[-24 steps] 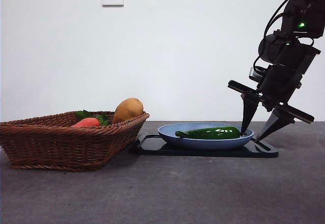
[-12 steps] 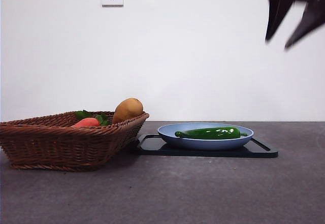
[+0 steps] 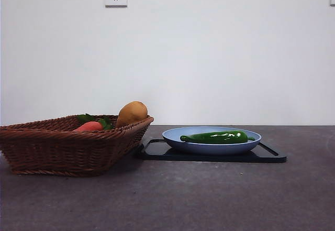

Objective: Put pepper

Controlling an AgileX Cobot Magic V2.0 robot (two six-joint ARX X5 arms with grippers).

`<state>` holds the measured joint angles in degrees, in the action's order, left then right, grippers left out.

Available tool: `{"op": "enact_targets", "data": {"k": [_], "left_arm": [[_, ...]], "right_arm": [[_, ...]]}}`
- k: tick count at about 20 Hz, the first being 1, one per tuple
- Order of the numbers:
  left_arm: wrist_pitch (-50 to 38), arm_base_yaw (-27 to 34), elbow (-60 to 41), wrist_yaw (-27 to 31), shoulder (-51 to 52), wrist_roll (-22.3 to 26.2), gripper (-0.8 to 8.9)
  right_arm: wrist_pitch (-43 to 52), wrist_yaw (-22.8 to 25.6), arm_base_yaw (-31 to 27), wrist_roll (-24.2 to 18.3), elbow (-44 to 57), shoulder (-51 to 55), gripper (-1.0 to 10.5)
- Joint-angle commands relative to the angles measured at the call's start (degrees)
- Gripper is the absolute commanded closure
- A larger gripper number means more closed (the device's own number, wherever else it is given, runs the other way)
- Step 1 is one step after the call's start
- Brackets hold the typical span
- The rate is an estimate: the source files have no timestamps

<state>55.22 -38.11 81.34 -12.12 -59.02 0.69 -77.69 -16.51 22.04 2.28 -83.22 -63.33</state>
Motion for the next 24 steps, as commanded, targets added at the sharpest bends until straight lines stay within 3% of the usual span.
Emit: {"op": "enact_targets", "data": {"k": [1,18,19,21,24], "left_arm": [[0.4,-0.4,1.2,0.1,-0.4,0.7,8.11],[-1.2,-0.4,1.2,0.2,-0.4,1.8,8.05],[-1.8,0.0,1.2,2.9,-0.3,5.2,8.05],[-7.0,2.5,1.2,8.8,1.7,5.7,8.05],[-14.0,9.9,1.2,10.4,6.3,8.4,8.05]], "right_arm": [[-0.9,-0.1,1.1,-3.6,-1.1,-0.2,9.4],[0.5,0.2,1.3,-1.7,-1.1,-0.3,9.4],[0.5,0.2,1.3,-1.7,-1.1,-0.3,9.4],[0.6,0.2,1.3,-1.7,-1.1,-0.3,9.4],[0.6,0.2,1.3,-1.7,-1.1,-0.3,9.4]]}}
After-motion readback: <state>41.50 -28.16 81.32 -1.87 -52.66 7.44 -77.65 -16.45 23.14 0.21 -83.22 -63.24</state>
